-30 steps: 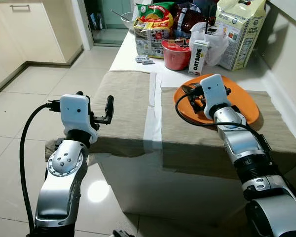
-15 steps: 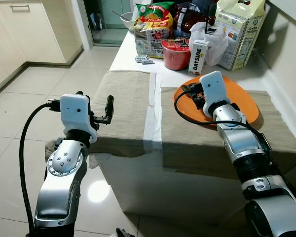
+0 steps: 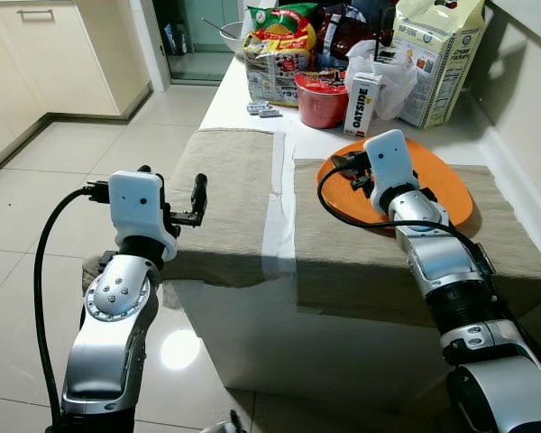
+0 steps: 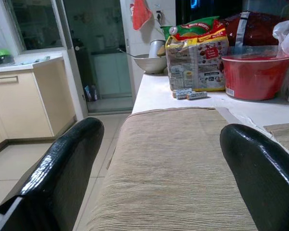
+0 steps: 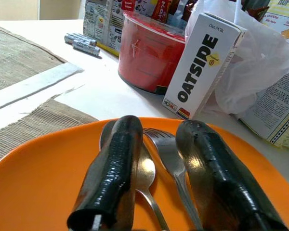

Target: Setting the table

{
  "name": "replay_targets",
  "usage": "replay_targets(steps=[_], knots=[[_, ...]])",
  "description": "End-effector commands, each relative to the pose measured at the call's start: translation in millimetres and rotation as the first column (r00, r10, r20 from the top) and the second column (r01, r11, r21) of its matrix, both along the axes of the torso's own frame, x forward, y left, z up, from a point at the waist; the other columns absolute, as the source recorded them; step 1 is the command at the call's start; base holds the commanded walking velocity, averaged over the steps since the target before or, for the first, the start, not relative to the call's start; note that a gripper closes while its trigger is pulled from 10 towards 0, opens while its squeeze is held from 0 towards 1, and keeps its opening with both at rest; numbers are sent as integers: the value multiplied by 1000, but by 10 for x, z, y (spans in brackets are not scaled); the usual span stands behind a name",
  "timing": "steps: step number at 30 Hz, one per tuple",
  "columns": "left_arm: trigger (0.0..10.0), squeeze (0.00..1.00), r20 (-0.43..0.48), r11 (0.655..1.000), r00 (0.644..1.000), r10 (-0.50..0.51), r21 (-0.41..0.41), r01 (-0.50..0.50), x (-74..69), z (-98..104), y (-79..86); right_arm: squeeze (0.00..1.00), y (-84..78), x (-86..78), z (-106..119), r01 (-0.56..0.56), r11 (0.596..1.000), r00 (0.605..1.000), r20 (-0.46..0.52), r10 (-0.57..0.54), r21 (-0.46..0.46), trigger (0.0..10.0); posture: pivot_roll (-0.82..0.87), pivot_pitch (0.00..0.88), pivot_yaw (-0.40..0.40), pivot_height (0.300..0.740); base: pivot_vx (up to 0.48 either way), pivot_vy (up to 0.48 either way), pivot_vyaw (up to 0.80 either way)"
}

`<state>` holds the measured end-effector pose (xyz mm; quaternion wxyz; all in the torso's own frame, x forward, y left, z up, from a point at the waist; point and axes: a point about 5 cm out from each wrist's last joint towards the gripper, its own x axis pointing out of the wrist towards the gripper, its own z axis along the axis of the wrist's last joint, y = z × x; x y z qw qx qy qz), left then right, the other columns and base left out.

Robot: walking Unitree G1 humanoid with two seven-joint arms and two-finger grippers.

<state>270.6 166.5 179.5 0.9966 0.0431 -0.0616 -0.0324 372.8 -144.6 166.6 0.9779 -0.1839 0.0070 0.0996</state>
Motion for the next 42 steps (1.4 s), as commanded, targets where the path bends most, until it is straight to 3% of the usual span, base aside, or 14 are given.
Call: replay_targets(steps=[1, 3, 4, 6, 7, 13, 18, 24, 29, 32, 35, 42], knots=[[10000, 0, 20, 1000, 1000, 0, 9, -1, 11, 67, 10, 0, 30, -1, 46, -13, 1000, 1000, 16, 12, 11, 0, -75, 0, 85, 740, 0, 0, 0], [10000, 0, 20, 1000, 1000, 0, 9, 0, 11, 68, 10, 0, 15, 9, 31, 1, 1000, 1000, 2, -1, 6, 39, -76, 0, 86, 740, 0, 0, 0], [10000, 0, 21, 1000, 1000, -1, 9, 1, 12, 71, 9, 0, 5, 18, 2, 9, 1000, 1000, -22, -9, 0, 7804, -76, 0, 86, 740, 0, 0, 0], [10000, 0, 21, 1000, 1000, -1, 9, 1, 13, 72, 8, 0, -1, 24, -19, 14, 1000, 999, -40, -14, -3, 7804, -76, 0, 86, 740, 0, 0, 0], [10000, 0, 22, 1000, 1000, -2, 11, 2, 16, 74, 8, 0, -19, 26, -69, 27, 999, 997, -70, -25, 18, 10000, -77, 0, 85, 740, 0, 0, 0], [10000, 0, 23, 1000, 1000, -3, 12, 3, 13, 75, 9, 0, -101, 40, -119, 93, 992, 990, -110, -83, 87, 10000, -74, 0, 86, 740, 0, 0, 0], [10000, 0, 22, 1000, 1000, -2, 18, 2, 2, 78, 23, 0, -179, 54, -162, 186, 965, 970, -189, -150, 187, 10000, -70, 0, 87, 740, 0, 0, 0], [10000, 0, 22, 1000, 1000, -3, 23, 3, -2, 82, 35, 0, -220, 57, -226, 244, 938, 949, -258, -179, 244, 10000, -70, 0, 89, 740, 0, 0, 0], [10000, 0, 21, 1000, 1000, -4, 25, 3, -3, 84, 39, 0, -294, 63, -241, 279, 933, 941, -259, -218, 228, 10000, -69, 0, 91, 740, 0, 0, 0], [10000, 0, 20, 1000, 1000, -4, 27, 4, -1, 86, 39, 0, -379, 74, -203, 304, 937, 940, -214, -265, 171, 10000, -69, 0, 91, 740, 0, 0, 0], [10000, 0, 21, 1000, 1000, -4, 27, 3, 0, 88, 47, 0, -357, 72, -207, 295, 939, 941, -223, -254, 176, 10000, -67, 0, 92, 740, 0, 0, 0], [10000, 0, 21, 1000, 1000, -3, 28, 2, 7, 92, 51, 0, -99, -74, -450, 219, 961, 936, -316, -158, 167, 10000, -68, 0, 90, 740, 0, 0, 0]])
